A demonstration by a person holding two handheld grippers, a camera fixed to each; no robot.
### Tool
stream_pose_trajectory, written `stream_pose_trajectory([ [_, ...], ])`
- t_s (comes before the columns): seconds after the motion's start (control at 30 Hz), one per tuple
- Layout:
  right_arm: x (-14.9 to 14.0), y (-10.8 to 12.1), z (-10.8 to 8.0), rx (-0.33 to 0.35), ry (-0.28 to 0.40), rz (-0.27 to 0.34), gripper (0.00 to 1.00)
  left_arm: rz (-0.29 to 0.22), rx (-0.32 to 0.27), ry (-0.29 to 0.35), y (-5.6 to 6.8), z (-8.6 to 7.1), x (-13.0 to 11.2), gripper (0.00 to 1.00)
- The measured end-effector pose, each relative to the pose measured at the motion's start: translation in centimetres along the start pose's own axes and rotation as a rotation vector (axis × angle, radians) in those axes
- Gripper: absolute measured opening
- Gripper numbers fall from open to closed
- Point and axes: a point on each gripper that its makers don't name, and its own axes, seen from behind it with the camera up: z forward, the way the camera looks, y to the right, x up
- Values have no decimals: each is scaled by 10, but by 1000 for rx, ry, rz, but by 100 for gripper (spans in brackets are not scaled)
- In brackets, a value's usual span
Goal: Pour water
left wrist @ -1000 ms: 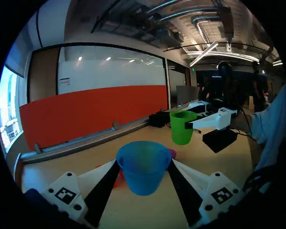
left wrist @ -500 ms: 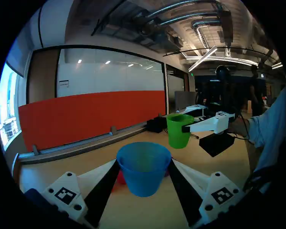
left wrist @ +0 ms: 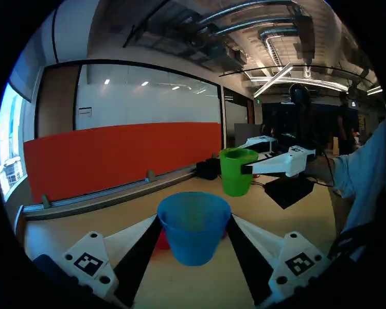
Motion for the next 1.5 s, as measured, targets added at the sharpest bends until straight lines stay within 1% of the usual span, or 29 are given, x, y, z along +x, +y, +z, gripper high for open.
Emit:
stream_pose_trajectory([
  [0.27, 17, 0, 2, 11, 4, -57, 92, -1, -7, 17, 5, 1, 4, 87],
  [0.47, 32, -1, 5, 17, 4, -128, 92, 0, -15, 30, 11, 3, 10, 87],
  [0.7, 52, 0, 9, 18, 7, -242, 92, -4, -29, 40, 17, 4, 14, 87],
  [0.9, 66, 1, 12, 12, 11, -339, 92, -2, -35, 41, 20, 5, 15, 87],
  [1.5, 98, -4, 32, 13, 26, -584, 92, -2, -52, 43, 25, 8, 16, 87],
])
